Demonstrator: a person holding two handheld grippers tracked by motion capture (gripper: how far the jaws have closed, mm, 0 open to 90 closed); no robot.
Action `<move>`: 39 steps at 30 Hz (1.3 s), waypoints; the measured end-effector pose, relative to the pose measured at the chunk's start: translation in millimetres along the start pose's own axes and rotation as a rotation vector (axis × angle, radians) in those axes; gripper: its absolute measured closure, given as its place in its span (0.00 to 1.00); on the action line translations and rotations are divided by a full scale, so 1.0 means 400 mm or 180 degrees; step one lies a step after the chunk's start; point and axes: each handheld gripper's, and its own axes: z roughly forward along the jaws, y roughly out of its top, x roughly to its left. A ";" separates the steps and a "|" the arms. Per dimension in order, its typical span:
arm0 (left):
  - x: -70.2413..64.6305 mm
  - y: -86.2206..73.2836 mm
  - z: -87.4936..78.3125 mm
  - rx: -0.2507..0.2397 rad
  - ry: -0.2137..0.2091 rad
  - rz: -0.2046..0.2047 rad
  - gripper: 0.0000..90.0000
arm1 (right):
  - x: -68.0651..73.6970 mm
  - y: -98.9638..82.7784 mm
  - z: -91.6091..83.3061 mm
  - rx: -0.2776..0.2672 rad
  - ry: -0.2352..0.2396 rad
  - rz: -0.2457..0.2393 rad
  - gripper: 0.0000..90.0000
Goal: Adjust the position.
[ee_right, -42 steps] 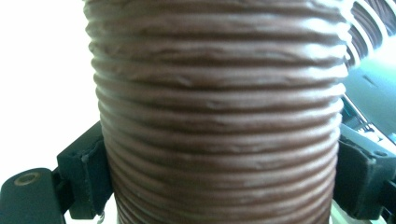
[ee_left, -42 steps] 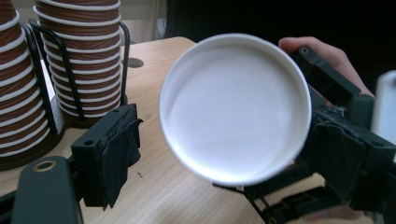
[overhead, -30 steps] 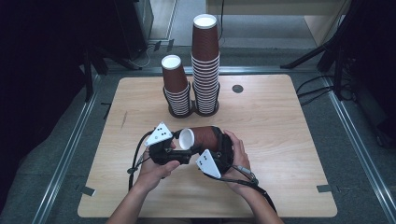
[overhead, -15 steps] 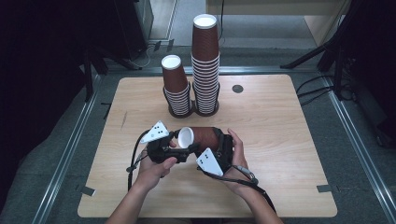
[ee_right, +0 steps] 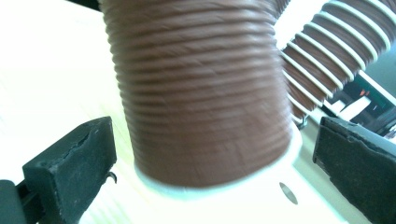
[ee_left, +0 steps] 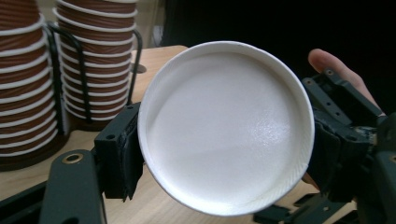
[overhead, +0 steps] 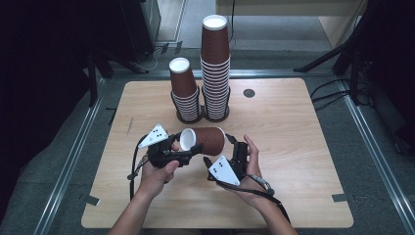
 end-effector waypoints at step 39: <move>0.006 -0.035 0.013 -0.0281 0.0341 -0.0069 0.26 | -0.076 0.020 -0.045 0.0154 0.0202 0.4213 0.12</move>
